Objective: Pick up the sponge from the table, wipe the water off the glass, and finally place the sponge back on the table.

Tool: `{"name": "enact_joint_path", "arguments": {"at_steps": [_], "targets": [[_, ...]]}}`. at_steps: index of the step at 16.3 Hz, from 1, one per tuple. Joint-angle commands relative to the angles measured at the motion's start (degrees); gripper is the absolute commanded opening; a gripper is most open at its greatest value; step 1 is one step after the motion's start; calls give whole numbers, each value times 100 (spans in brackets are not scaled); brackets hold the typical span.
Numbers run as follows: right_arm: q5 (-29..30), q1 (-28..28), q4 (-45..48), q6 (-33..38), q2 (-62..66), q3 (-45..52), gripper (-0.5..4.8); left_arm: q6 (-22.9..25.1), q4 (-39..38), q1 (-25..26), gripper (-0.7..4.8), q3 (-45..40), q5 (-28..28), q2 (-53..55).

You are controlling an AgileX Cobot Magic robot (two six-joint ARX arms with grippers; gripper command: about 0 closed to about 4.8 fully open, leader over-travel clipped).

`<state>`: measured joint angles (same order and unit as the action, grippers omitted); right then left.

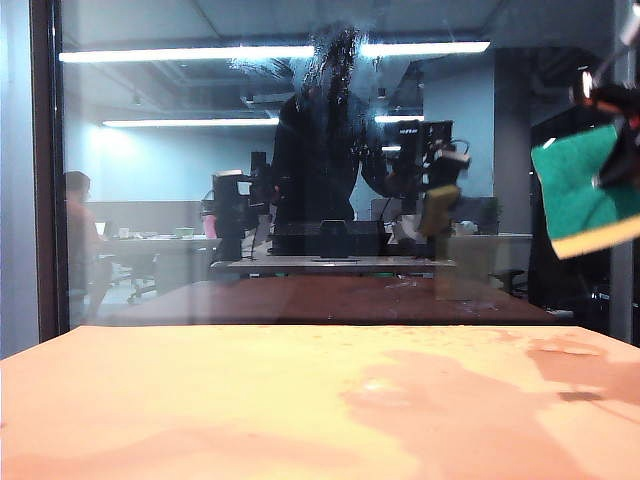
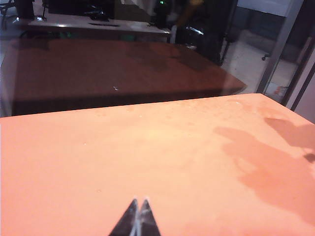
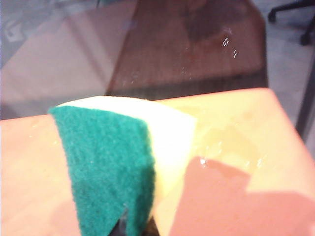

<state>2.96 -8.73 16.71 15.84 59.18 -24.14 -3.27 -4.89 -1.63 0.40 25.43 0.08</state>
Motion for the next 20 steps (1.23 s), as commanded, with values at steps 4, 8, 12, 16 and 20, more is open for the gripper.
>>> {"name": "enact_joint_path", "arguments": {"at_steps": [4, 8, 12, 16, 20], "targets": [[354, -323, 811, 245, 640, 361, -7, 24, 118, -2, -6, 15, -20, 7], [664, -686, 1259, 435, 1320, 345, -7, 24, 122, -4, -6, 15, -17, 7], [896, -1156, 1598, 822, 2013, 341, -7, 24, 122, -4, -6, 15, -17, 7], [852, -1644, 1917, 1036, 2457, 238, -7, 24, 122, -4, -6, 15, -17, 7], [1187, -1856, 1917, 1464, 3158, -142, -5, 24, 122, -4, -6, 15, -15, 7]]}}
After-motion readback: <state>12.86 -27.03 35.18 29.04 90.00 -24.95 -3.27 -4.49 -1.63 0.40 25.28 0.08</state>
